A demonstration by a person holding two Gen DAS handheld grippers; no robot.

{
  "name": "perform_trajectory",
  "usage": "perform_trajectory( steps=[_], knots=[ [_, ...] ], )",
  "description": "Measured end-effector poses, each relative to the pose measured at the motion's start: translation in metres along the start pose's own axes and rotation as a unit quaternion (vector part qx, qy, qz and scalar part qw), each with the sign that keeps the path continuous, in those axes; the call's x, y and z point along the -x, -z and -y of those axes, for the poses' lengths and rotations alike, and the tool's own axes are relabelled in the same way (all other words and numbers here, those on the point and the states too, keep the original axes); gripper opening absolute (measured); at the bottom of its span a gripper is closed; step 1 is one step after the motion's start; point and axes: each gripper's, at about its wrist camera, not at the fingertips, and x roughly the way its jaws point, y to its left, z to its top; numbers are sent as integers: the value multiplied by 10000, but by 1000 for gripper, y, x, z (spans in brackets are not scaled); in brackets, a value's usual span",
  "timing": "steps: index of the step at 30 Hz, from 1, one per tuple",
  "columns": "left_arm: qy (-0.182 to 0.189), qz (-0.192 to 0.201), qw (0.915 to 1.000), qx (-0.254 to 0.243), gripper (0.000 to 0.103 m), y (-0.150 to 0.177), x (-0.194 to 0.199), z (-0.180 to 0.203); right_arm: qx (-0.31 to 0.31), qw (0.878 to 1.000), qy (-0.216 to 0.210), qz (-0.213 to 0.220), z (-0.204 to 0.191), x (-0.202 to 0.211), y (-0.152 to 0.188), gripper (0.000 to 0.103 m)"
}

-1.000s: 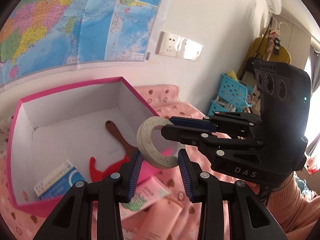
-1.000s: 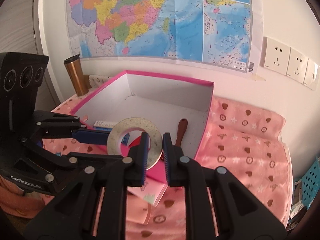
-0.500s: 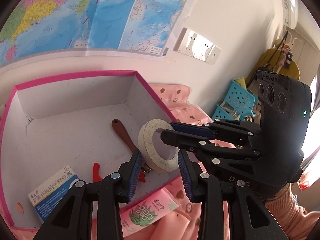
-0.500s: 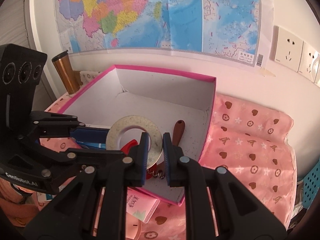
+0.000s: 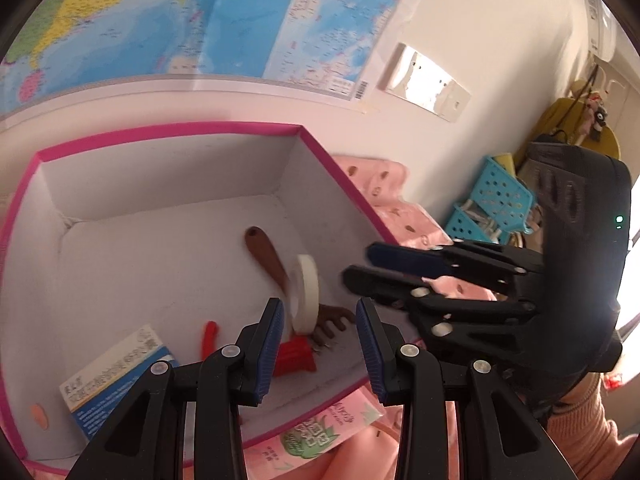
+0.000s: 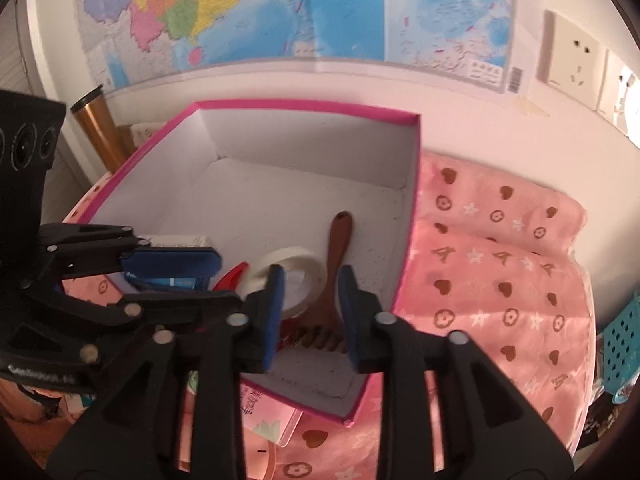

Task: Organize rigid objects
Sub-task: 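Carry the tape roll into the magenta box and open the right gripper, then move the right tool back toward the tubes beside the box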

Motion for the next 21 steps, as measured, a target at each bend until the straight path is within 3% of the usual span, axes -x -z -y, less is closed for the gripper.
perform_trajectory(
  steps=[11, 16, 21],
  knots=[
    [-340, 543, 9975, -299, 37, 21, 43, 3, 109, 9991, -62, 416, -9, 36, 19, 32],
    [-371, 905, 9943, -423, 41, 40, 76, 8, -37, 9975, -333, 618, -8, 57, 36, 32],
    [-491, 1007, 9929, -399, 42, 58, 92, 7, -147, 9961, -599, 638, -13, 67, 58, 33]
  ],
)
